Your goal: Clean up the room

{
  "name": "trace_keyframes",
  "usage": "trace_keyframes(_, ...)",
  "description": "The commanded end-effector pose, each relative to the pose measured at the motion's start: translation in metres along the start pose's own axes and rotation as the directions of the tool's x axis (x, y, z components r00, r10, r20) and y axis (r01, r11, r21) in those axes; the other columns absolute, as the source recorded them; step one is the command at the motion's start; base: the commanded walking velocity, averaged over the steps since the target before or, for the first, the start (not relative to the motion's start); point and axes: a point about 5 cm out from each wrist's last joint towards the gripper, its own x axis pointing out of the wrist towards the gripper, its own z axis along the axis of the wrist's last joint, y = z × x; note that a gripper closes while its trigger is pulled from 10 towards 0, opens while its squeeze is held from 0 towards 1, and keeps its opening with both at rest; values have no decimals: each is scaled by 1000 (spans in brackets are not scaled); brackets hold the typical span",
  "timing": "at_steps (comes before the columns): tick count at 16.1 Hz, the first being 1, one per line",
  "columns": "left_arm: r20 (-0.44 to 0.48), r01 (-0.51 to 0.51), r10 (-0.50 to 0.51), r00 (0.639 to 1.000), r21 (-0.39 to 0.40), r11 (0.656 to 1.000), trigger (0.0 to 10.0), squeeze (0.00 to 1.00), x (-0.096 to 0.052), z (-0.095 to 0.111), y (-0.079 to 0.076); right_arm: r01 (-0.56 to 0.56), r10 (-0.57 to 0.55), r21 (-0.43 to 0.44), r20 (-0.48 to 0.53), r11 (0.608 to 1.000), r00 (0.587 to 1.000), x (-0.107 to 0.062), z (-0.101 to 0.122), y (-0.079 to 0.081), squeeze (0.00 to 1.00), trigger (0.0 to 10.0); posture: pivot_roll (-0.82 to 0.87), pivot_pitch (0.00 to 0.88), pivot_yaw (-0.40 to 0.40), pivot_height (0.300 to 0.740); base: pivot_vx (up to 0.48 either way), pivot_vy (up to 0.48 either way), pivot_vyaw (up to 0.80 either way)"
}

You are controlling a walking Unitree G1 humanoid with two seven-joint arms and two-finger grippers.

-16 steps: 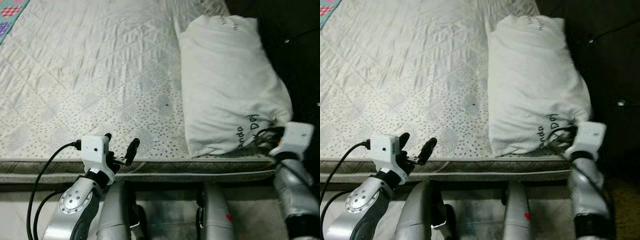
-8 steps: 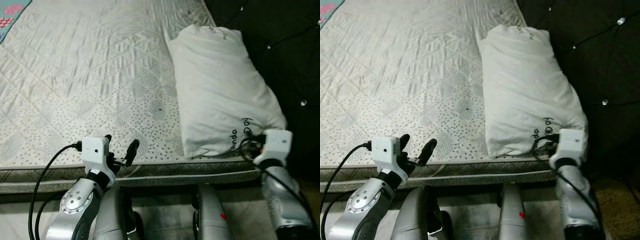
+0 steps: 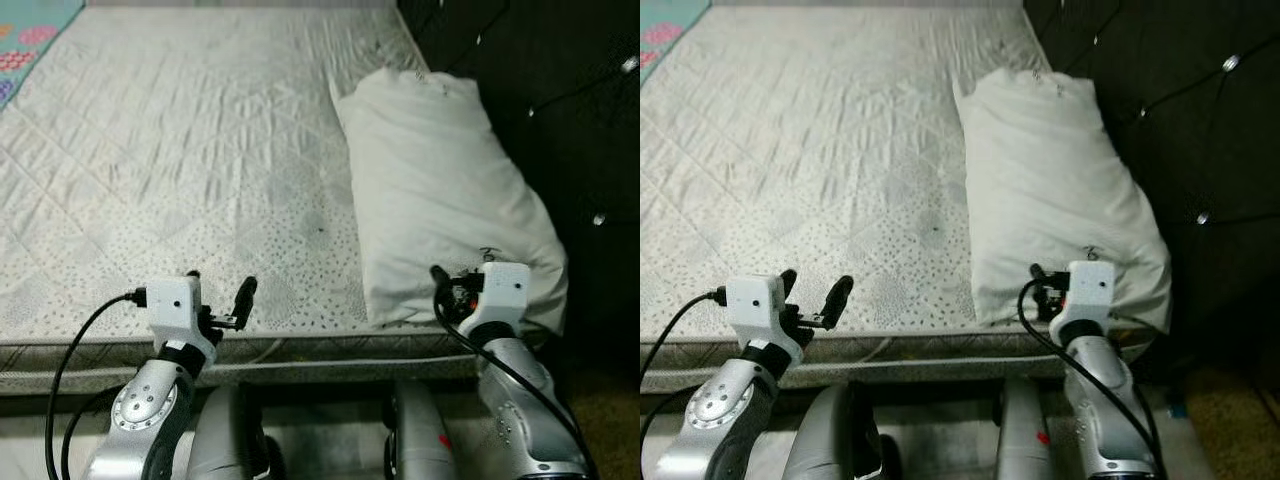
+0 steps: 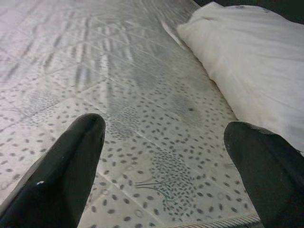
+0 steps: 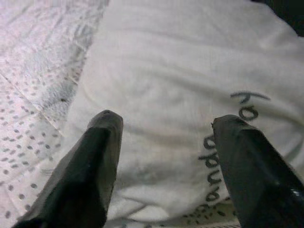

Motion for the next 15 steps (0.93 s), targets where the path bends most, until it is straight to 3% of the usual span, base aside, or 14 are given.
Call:
trace_keyframes(1, 2, -20, 20, 1000, 6, 1000, 10000, 0, 1, -2, 2, 8, -8, 21, -1, 1000, 1000, 0, 3, 0, 0, 10000, -159, 79, 4, 603, 0, 0, 0)
trace_keyframes(6, 23, -12, 12, 1000, -12, 1000, 10000, 0, 13, -6, -5, 28, -30, 64, 31, 998, 999, 11, 17, -1, 0, 10000, -178, 25, 11, 603, 0, 0, 0)
trace_keyframes(15, 53, -22, 24, 998, -25, 999, 10000, 0, 23, -7, -5, 13, -17, 96, 44, 995, 999, 28, 20, 7, 0, 10000, -167, 0, 13, 702, 0, 0, 0)
